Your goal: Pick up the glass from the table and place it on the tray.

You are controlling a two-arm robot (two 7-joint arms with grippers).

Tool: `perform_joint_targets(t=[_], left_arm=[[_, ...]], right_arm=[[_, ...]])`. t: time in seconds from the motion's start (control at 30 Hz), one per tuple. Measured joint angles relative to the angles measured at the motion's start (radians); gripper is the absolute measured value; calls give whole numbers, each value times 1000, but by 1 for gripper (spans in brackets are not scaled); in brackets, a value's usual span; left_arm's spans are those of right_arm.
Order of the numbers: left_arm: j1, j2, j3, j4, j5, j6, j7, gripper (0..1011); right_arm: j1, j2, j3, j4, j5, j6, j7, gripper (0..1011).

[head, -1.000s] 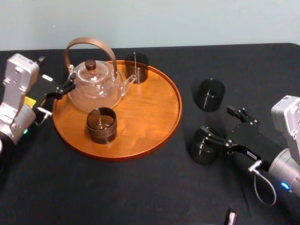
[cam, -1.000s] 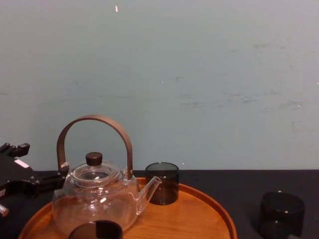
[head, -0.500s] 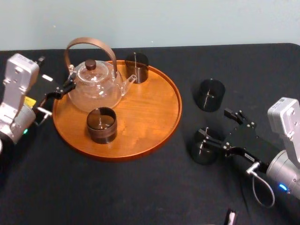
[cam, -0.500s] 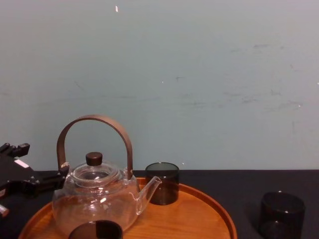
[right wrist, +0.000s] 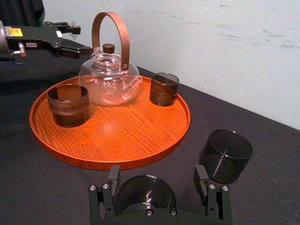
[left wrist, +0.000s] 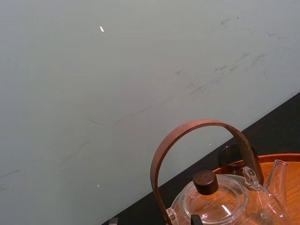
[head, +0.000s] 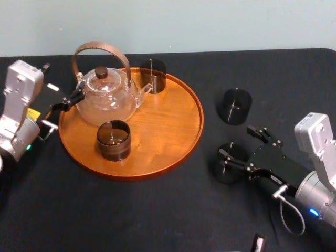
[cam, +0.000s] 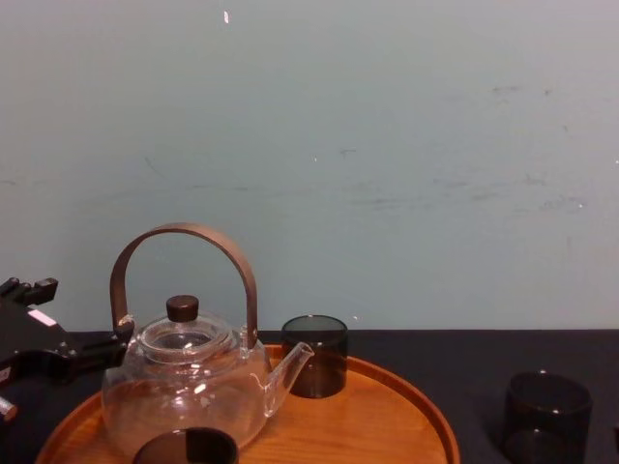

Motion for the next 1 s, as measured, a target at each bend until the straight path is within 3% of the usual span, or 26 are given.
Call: perform_joint_targets(t=[1.0], left_arm=[[0, 0, 0, 0, 0, 0, 0, 1001]], right_arm=[[9, -68, 17, 33, -51, 18, 69, 1002]])
